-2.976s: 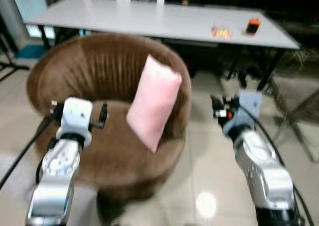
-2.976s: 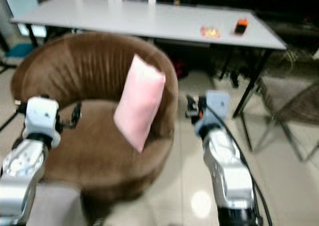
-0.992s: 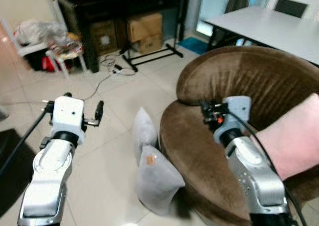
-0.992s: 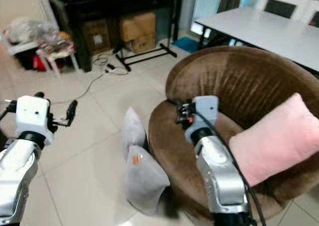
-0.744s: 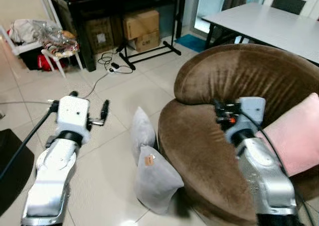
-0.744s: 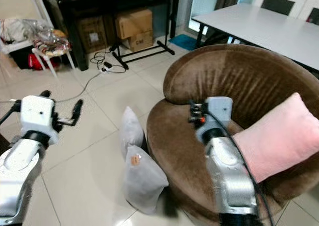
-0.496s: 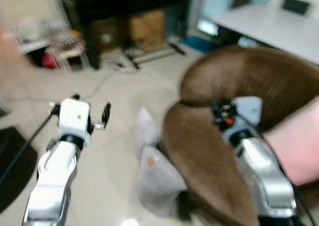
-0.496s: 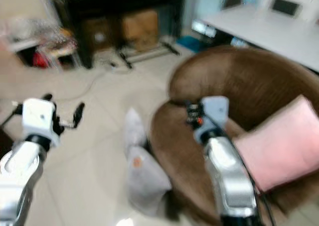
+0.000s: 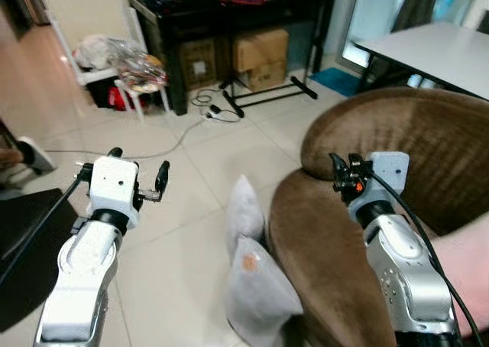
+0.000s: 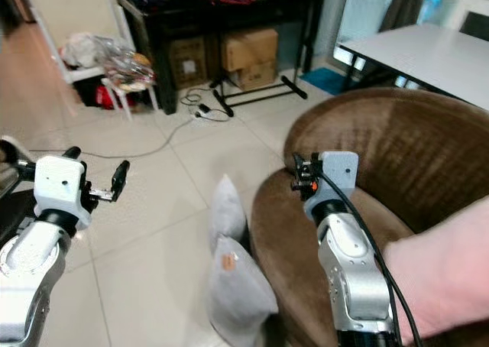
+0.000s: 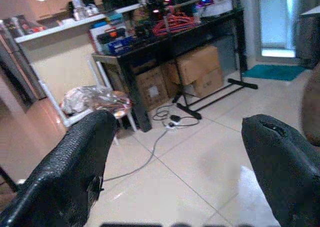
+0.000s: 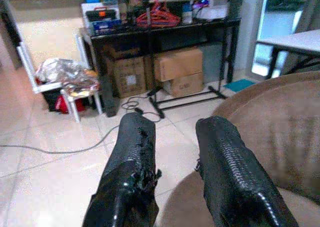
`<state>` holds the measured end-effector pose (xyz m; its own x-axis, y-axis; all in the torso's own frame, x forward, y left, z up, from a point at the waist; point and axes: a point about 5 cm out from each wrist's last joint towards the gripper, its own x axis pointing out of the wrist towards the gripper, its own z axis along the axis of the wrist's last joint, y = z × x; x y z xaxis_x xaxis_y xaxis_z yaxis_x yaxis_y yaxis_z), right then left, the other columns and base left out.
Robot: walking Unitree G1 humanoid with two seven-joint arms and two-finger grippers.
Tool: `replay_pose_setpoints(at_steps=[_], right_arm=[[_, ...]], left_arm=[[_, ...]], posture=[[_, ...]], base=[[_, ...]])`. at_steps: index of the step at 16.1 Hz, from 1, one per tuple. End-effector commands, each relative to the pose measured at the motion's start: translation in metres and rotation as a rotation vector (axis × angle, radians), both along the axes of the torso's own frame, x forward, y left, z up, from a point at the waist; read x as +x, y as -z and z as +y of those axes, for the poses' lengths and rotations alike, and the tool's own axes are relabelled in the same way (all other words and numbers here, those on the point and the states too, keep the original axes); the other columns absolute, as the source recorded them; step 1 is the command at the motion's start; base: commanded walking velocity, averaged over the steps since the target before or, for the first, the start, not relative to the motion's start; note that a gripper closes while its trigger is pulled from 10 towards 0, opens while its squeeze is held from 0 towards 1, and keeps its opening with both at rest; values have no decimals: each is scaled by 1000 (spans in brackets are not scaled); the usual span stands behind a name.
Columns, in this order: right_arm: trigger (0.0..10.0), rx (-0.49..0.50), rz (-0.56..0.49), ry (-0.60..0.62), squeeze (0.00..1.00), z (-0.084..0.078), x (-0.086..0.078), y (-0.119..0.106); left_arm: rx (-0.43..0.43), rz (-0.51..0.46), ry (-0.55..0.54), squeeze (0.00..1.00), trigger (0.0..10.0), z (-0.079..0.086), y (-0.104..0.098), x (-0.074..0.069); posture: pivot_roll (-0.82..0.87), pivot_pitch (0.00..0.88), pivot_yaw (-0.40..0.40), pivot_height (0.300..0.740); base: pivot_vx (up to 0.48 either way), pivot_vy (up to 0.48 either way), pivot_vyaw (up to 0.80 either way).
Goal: Move the pillow to the sofa from floor
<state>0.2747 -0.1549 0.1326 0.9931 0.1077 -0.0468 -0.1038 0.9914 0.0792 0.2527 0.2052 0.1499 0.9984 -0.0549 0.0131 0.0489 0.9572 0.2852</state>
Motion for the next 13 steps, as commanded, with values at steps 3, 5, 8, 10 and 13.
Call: replay_pose_setpoints(at_steps=[3, 5, 8, 10, 13], right_arm=[[10000, 27, 6, -13, 0, 3, 3, -2], [10000, 31, 2, -9, 0, 3, 3, -3], [10000, 41, 0, 13, 0, 2, 4, -2], [10000, 59, 2, 15, 0, 1, 5, -2], [10000, 45, -9, 13, 0, 3, 6, -3]], left_arm=[[4, -5, -1, 0, 10000, 1, -2, 2], [20, -7, -10, 0, 10000, 0, -1, 4], [28, -10, -16, 0, 10000, -1, 0, 5], [23, -16, -19, 0, 10000, -2, -1, 6], [26, -15, -21, 0, 10000, -3, -1, 7]], posture=[[-98, 0, 4, 740], [-106, 0, 7, 740], [-106, 0, 8, 720], [-105, 0, 6, 695], [-105, 0, 6, 665]], base=[[274, 0, 0], [0, 0, 0], [0, 0, 0], [0, 0, 0], [0, 0, 0]])
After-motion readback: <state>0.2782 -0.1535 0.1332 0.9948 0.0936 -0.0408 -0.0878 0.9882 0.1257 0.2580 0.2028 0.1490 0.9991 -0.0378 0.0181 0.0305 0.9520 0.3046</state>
